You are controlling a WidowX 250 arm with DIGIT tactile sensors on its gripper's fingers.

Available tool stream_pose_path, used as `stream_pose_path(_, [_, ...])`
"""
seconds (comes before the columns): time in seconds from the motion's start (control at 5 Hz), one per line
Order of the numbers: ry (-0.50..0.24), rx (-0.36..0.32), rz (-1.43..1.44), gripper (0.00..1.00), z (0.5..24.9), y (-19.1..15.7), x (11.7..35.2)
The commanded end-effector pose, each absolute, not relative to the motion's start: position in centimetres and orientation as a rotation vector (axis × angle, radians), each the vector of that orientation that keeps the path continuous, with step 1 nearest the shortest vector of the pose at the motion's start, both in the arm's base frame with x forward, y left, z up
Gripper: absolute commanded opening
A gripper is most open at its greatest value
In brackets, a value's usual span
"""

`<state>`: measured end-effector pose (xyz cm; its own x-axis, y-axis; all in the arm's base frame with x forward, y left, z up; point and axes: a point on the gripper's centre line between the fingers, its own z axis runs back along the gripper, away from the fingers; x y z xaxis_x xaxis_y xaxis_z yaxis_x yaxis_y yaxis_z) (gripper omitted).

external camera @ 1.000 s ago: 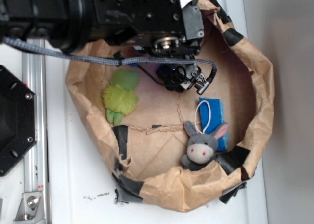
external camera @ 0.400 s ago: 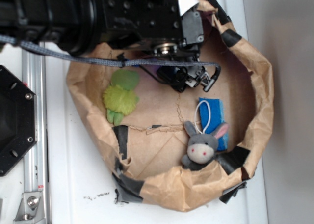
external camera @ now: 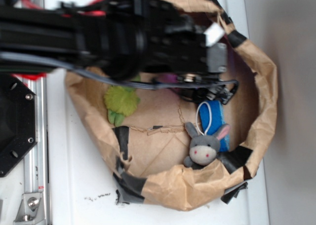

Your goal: Grab the black box.

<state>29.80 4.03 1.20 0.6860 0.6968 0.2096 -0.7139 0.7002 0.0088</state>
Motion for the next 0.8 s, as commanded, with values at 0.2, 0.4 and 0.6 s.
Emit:
stream_pose_path(0.2, [-0.144, -0.022, 0.784, 0.0, 1.2, 1.9, 29.1])
stream_pose_path(0.4, [-0.168, -0.008, 0.774, 0.0, 1.7, 2.6, 28.7])
stream_pose_path(0.6, [-0.205, -0.041, 0.778, 0.0, 4.3, 3.3, 27.7])
